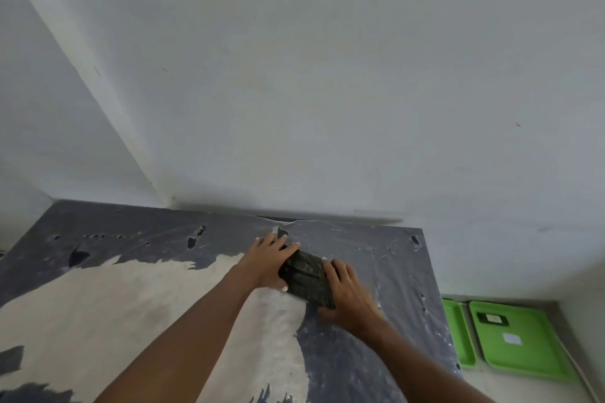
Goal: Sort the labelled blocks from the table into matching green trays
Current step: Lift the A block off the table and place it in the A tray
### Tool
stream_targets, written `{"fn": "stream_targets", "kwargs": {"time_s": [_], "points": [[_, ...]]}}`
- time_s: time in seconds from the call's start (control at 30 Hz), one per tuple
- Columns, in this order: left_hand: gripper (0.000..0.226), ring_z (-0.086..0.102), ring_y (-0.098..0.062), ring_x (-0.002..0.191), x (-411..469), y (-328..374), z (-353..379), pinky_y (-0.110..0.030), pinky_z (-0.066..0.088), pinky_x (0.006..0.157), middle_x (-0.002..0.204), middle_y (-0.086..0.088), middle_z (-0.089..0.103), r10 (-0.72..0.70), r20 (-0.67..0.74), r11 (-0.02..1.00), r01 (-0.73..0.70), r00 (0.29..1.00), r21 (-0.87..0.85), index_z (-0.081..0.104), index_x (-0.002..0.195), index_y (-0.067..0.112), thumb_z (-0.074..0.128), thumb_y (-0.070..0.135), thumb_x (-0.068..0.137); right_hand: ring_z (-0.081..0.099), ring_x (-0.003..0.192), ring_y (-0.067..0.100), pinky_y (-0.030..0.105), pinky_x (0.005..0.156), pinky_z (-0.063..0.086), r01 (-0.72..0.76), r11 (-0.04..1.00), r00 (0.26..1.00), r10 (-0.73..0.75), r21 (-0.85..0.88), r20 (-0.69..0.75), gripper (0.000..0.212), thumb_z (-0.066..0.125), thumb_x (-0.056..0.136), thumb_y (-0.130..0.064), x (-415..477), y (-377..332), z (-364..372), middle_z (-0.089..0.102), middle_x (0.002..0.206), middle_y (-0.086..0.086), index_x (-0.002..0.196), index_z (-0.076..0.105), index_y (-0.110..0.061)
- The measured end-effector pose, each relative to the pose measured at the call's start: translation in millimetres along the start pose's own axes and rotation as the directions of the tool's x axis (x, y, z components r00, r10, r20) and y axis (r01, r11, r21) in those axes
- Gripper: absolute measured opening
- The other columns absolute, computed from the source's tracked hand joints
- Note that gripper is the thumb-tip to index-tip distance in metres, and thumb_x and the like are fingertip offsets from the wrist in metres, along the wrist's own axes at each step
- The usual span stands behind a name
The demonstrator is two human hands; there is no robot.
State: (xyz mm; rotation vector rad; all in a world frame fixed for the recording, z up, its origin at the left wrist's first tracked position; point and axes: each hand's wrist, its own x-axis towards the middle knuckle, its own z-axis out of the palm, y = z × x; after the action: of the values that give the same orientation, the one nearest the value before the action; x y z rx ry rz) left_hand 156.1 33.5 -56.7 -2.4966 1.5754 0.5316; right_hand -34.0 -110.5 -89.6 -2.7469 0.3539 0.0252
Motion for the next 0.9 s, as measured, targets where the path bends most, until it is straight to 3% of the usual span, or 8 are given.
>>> {"fn": "stream_targets", "kwargs": {"time_s": [0.1, 0.23, 0.3, 0.4, 0.57, 0.77, 0.9], "points": [[0.071, 0.042, -0.03, 0.13, 3, 24, -1, -0.045, 0.042, 0.107, 0.14, -0.008, 0.047, 0.057, -0.103, 0.997, -0.062, 0.993, -0.039, 0.035, 0.145, 0.023, 0.068, 0.036, 0.083, 0.021, 0.143, 0.026, 0.044, 0.107, 0.047, 0.037, 0.997, 0.999, -0.035, -0.064, 0.037, 0.101, 0.069, 0.081, -0.045, -21, 35, -16, 0.021, 0.156, 0.007, 0.153, 0.005, -0.015], [0.058, 0.053, -0.026, 0.111, 10, 73, 7, -0.039, 0.047, 0.094, 0.123, -0.006, 0.05, 0.064, -0.136, 0.995, -0.074, 0.989, -0.07, 0.045, 0.133, 0.024, 0.071, 0.029, 0.082, 0.022, 0.145, 0.031, 0.045, 0.117, 0.034, 0.015, 0.99, 0.998, -0.007, -0.138, 0.061, 0.099, 0.069, 0.082, -0.036, -53, 72, -25, 0.023, 0.157, 0.012, 0.154, 0.006, -0.01], [0.057, 0.054, -0.027, 0.11, 12, 92, 12, -0.039, 0.047, 0.093, 0.122, -0.006, 0.049, 0.037, -0.157, 0.997, -0.046, 0.987, -0.058, 0.046, 0.129, 0.023, 0.074, 0.028, 0.079, 0.03, 0.141, 0.033, 0.045, 0.115, 0.036, 0.019, 0.986, 0.999, -0.013, -0.166, 0.04, 0.094, 0.07, 0.079, -0.035, -62, 80, -27, 0.031, 0.152, 0.015, 0.152, 0.017, -0.007], [0.057, 0.051, -0.026, 0.112, 3, 103, 20, -0.04, 0.043, 0.094, 0.122, -0.004, 0.049, 0.023, -0.179, 1.0, -0.026, 0.984, -0.014, 0.044, 0.122, 0.027, 0.076, 0.035, 0.076, 0.043, 0.126, 0.029, 0.042, 0.108, 0.044, 0.065, 0.984, 0.998, -0.068, -0.167, -0.01, 0.08, 0.067, 0.076, -0.049, -73, 80, -25, 0.046, 0.136, 0.011, 0.14, 0.036, -0.013], [0.068, 0.045, -0.026, 0.122, -21, 112, 43, -0.04, 0.042, 0.097, 0.132, -0.003, 0.045, -0.009, -0.154, 1.0, 0.007, 0.988, -0.014, 0.039, 0.132, 0.03, 0.073, 0.051, 0.077, 0.049, 0.106, 0.024, 0.04, 0.093, 0.051, 0.074, 0.98, 0.995, -0.085, -0.185, -0.054, 0.05, 0.056, 0.079, -0.049, -91, 74, -13, 0.05, 0.12, 0.005, 0.12, 0.046, -0.021], [0.073, 0.043, -0.026, 0.123, -41, 119, 64, -0.04, 0.045, 0.1, 0.136, -0.003, 0.043, 0.009, -0.08, 0.996, -0.016, 0.997, -0.084, 0.04, 0.133, 0.028, 0.069, 0.061, 0.075, 0.056, 0.109, 0.029, 0.053, 0.104, 0.046, 0.052, 0.969, 0.997, -0.063, -0.242, -0.037, 0.043, 0.056, 0.08, -0.049, -113, 70, 17, 0.057, 0.12, 0.009, 0.112, 0.052, -0.021], [0.075, 0.045, -0.024, 0.12, -40, 116, 63, -0.04, 0.046, 0.098, 0.133, -0.002, 0.045, 0.009, -0.109, 0.993, -0.021, 0.994, -0.115, 0.042, 0.13, 0.028, 0.065, 0.07, 0.073, 0.052, 0.114, 0.03, 0.055, 0.106, 0.043, 0.066, 0.968, 0.998, -0.068, -0.242, -0.001, 0.06, 0.055, 0.076, -0.06, -110, 71, 14, 0.053, 0.124, 0.011, 0.118, 0.048, -0.019]]}}
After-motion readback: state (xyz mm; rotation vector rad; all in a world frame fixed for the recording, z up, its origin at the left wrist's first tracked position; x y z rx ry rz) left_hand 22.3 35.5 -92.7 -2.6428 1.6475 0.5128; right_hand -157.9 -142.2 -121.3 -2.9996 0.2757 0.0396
